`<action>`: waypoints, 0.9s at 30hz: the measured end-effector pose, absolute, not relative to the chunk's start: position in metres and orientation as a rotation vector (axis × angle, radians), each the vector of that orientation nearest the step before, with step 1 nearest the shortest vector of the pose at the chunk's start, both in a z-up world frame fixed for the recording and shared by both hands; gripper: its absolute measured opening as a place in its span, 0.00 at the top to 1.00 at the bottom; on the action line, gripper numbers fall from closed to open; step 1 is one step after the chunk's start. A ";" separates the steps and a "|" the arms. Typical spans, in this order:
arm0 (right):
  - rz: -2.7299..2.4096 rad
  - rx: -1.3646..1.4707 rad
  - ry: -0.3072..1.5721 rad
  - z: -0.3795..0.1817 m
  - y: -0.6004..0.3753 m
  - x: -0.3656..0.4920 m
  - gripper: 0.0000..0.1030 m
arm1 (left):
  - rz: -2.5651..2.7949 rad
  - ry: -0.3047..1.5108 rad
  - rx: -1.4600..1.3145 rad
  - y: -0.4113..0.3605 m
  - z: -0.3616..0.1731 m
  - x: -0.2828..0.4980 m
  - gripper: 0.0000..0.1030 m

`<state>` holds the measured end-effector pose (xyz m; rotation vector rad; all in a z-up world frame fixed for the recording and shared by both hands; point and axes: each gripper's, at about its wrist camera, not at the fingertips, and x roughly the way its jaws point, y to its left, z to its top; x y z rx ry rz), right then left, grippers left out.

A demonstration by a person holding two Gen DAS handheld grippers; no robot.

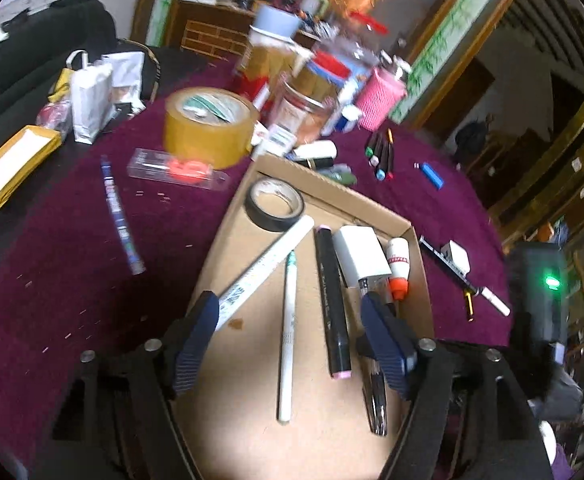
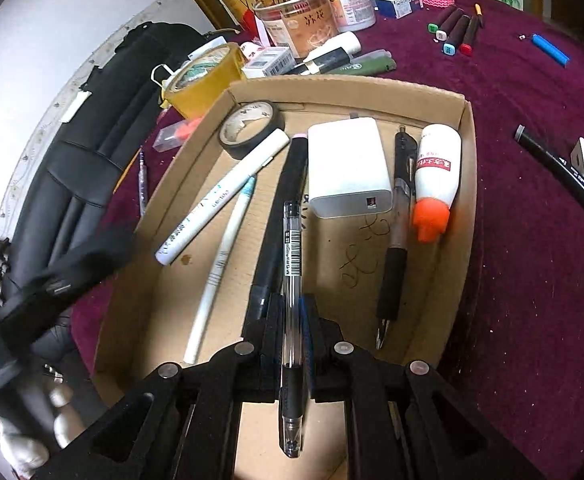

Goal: Organize rigid objects
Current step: 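Lower both pens into the tray and open both tools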

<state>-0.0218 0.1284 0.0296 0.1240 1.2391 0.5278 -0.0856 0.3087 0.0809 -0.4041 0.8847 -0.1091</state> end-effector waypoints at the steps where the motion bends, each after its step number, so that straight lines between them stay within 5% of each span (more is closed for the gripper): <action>1: 0.522 0.121 1.237 0.028 0.128 -0.021 0.90 | -0.100 0.874 -0.410 0.312 0.083 -0.091 0.28; 8: 0.515 0.100 1.213 0.032 0.129 -0.024 0.88 | -0.037 0.800 -0.423 0.320 0.098 -0.122 0.22; 13: 0.524 0.093 1.133 0.050 0.120 -0.040 0.60 | -0.009 0.791 -0.383 0.308 0.103 -0.131 0.20; 19: 0.501 0.049 0.993 0.077 0.104 -0.066 0.43 | 0.033 0.767 -0.305 0.288 0.109 -0.145 0.20; 27: 0.363 -0.091 0.811 0.097 0.077 -0.096 0.33 | 0.059 0.730 -0.238 0.265 0.120 -0.158 0.20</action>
